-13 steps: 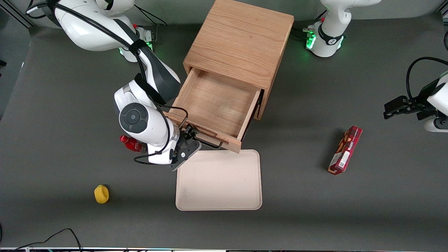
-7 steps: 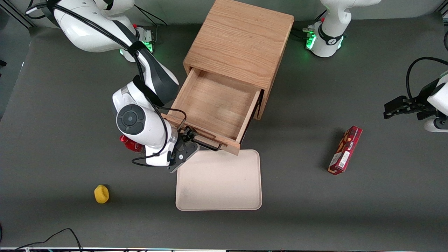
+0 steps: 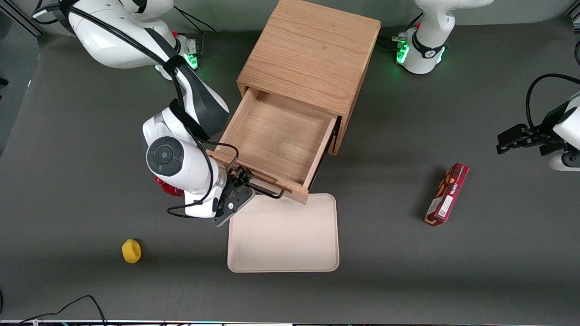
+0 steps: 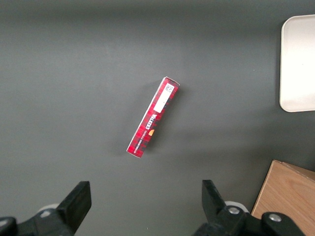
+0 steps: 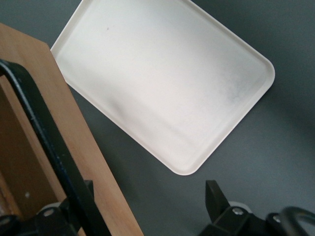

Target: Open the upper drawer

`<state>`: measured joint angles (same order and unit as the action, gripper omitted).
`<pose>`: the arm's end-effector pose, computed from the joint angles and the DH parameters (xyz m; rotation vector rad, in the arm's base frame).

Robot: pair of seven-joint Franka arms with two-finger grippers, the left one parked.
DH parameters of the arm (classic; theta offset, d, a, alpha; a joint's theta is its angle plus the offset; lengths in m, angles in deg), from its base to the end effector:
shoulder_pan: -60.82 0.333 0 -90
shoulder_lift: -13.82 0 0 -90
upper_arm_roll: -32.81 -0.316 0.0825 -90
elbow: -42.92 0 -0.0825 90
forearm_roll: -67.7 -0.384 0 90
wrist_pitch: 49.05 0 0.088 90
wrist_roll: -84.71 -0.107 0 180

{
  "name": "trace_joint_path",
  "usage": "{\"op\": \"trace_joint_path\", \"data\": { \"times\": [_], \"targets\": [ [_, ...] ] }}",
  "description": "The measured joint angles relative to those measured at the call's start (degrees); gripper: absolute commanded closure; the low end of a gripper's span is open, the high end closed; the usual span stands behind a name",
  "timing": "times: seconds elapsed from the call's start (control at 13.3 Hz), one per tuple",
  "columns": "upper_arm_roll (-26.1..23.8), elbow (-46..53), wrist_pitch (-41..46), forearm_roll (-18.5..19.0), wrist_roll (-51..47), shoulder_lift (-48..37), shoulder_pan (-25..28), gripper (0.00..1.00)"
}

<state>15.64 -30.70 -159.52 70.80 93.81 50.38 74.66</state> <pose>0.6532 0.3282 0.3905 -2.8505 -0.9756 -0.0112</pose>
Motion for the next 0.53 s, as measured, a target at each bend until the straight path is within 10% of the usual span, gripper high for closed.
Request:
{"op": "trace_joint_path", "data": {
  "times": [0.53],
  "targets": [
    [0.66,0.31,-0.44,-0.23,0.69,0.07,-1.06,0.0]
  ]
}}
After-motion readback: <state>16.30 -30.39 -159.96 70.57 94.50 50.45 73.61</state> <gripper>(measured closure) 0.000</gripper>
